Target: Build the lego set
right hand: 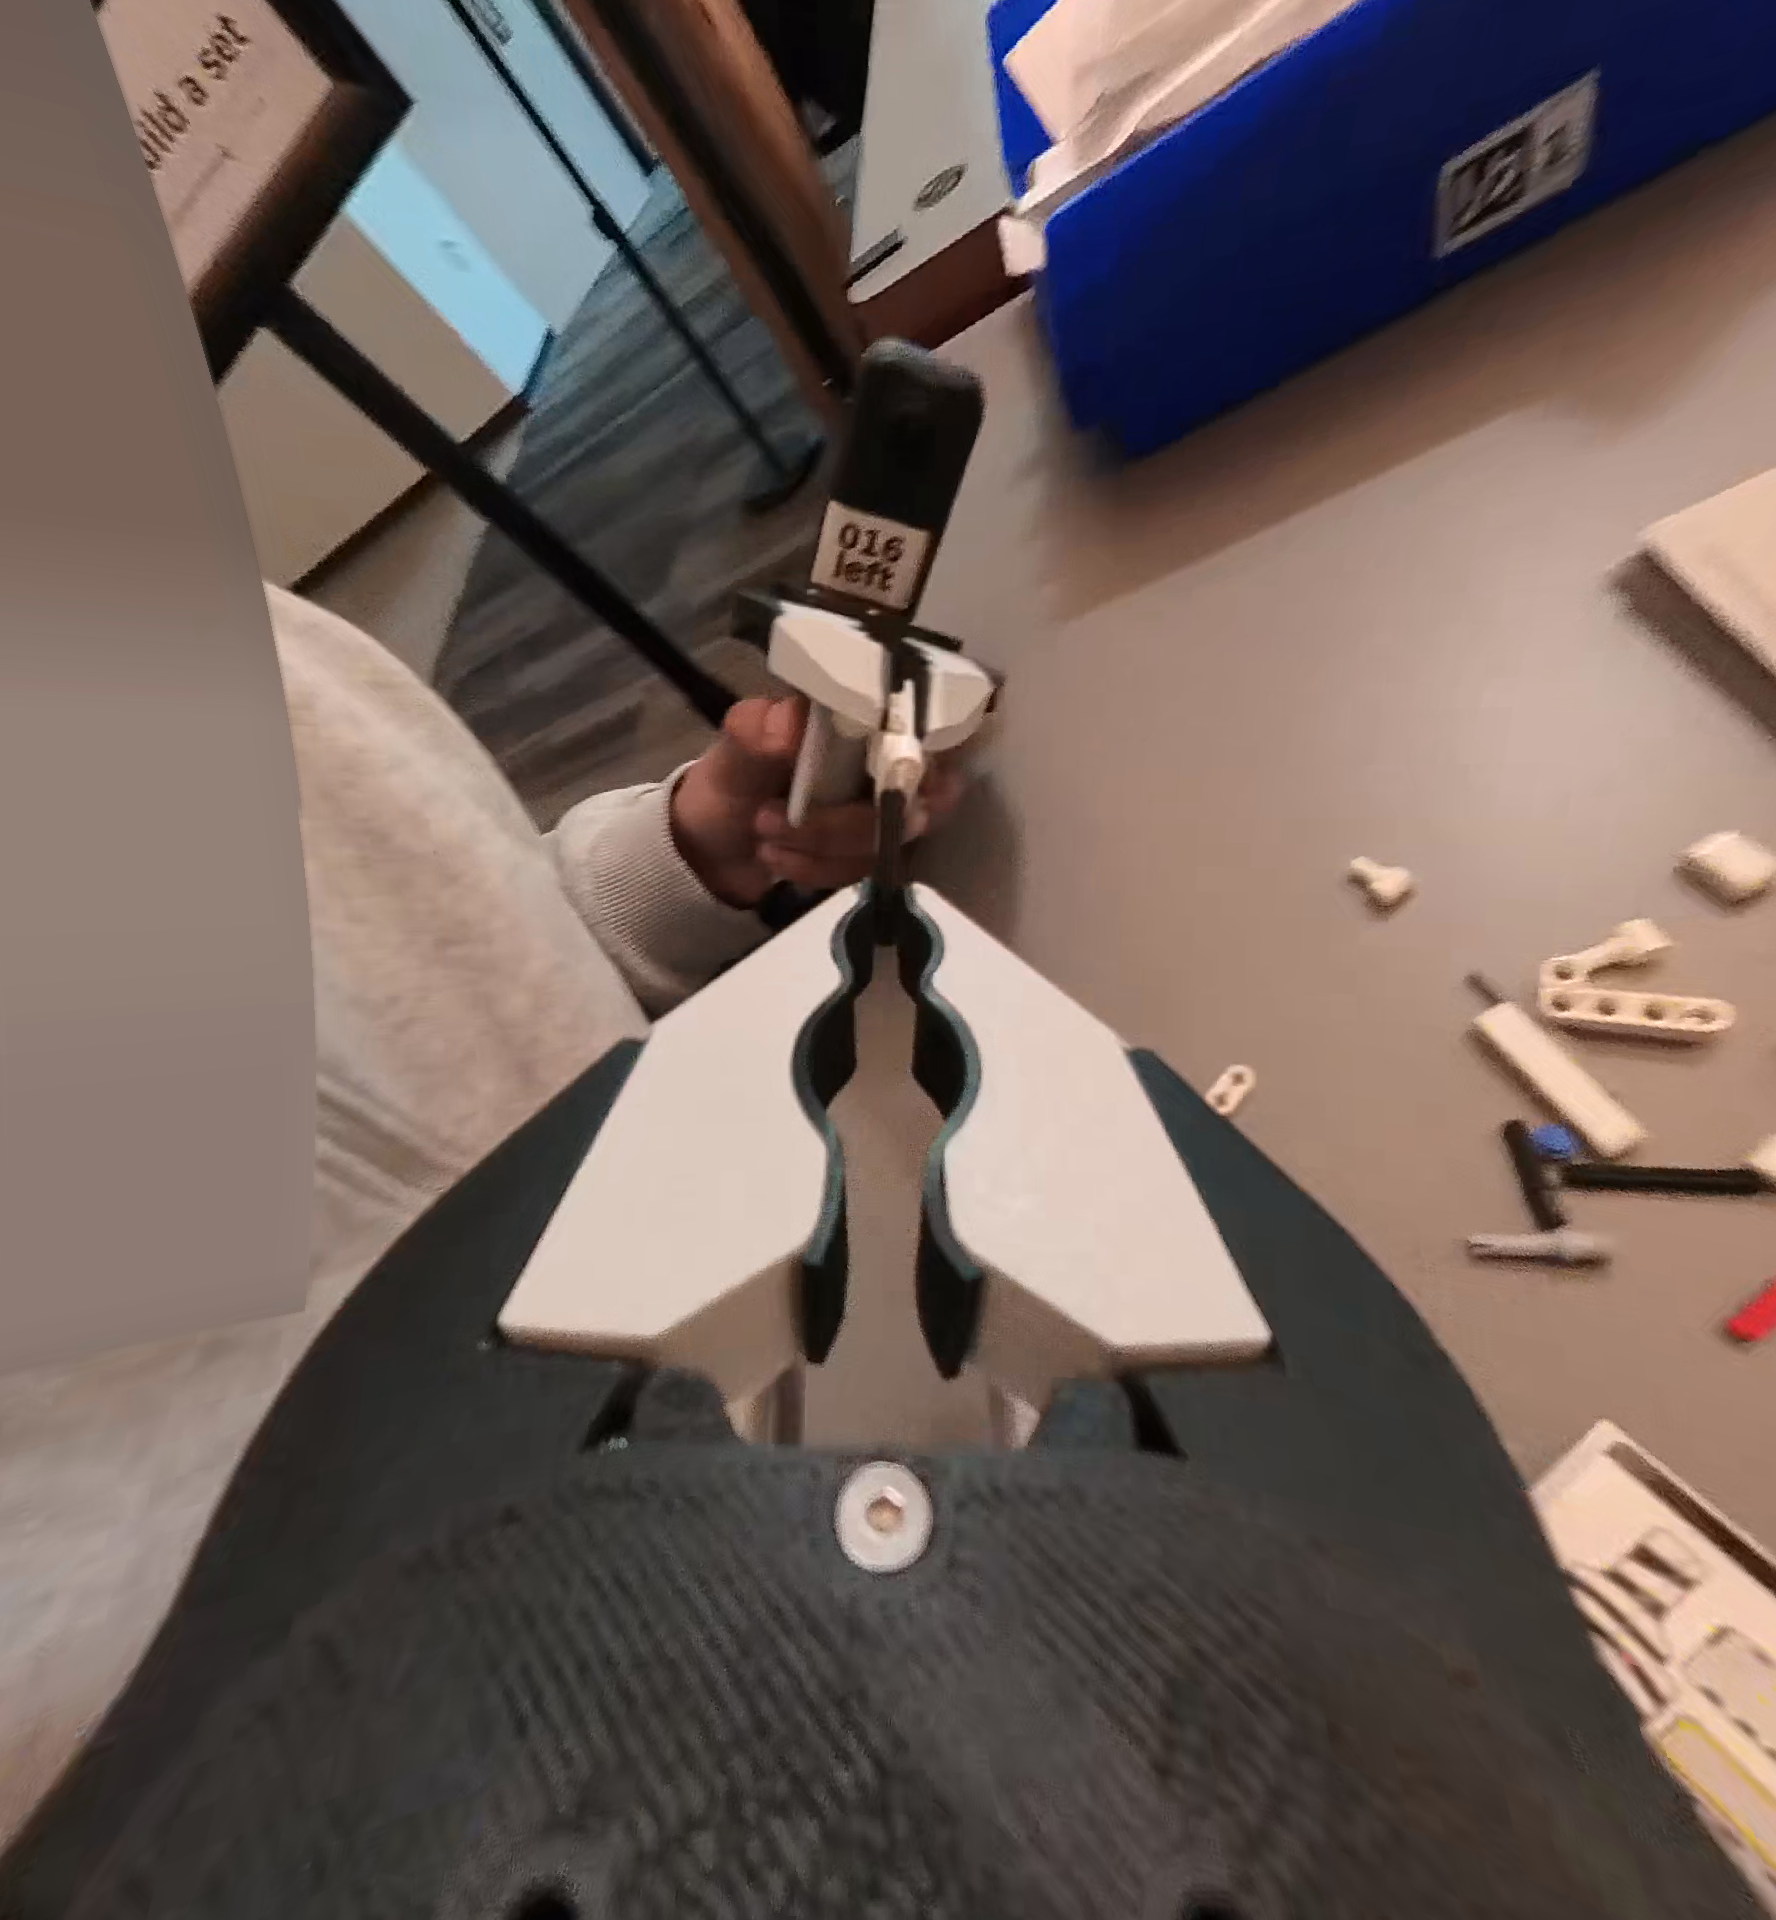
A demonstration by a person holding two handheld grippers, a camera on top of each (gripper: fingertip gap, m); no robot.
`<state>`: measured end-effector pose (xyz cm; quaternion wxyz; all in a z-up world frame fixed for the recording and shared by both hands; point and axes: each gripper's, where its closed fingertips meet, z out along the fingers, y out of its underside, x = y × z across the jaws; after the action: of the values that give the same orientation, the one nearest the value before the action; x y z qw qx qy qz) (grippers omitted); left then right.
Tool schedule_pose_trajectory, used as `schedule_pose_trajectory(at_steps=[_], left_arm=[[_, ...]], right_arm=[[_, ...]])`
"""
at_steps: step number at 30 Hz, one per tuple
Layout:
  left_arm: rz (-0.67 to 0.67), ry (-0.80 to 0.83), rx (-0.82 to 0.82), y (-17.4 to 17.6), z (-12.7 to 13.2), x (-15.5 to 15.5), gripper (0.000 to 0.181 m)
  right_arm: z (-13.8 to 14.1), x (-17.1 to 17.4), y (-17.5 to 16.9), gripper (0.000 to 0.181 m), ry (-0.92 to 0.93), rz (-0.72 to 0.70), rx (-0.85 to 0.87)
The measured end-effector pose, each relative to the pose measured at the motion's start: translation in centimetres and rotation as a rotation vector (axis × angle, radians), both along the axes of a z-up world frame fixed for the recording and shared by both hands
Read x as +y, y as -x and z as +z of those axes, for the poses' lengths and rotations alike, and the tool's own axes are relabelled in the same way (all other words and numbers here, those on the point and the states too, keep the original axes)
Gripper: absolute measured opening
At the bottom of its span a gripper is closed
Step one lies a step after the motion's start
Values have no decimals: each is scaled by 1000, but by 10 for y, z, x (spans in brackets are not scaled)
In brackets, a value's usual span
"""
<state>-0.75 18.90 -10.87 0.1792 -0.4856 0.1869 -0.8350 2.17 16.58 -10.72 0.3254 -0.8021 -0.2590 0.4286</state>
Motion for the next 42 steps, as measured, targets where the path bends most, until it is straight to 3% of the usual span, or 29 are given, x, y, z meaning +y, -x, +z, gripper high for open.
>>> schedule_pose_trajectory(at_steps=[1,6,23,42], left_arm=[[-12,-6,4,-1,0,-2,5],[-52,-34,23,-5,-2,-9,5],[-103,-77,49,-11,-4,-20,5],[-106,-103,107,-17,-10,-23,4]], right_arm=[[2,-3,0,2,32,20,5],[-2,-10,-3,2,103,78,-72],[-11,-16,-2,2,208,144,-74],[-15,-19,-8,2,180,163,-209]])
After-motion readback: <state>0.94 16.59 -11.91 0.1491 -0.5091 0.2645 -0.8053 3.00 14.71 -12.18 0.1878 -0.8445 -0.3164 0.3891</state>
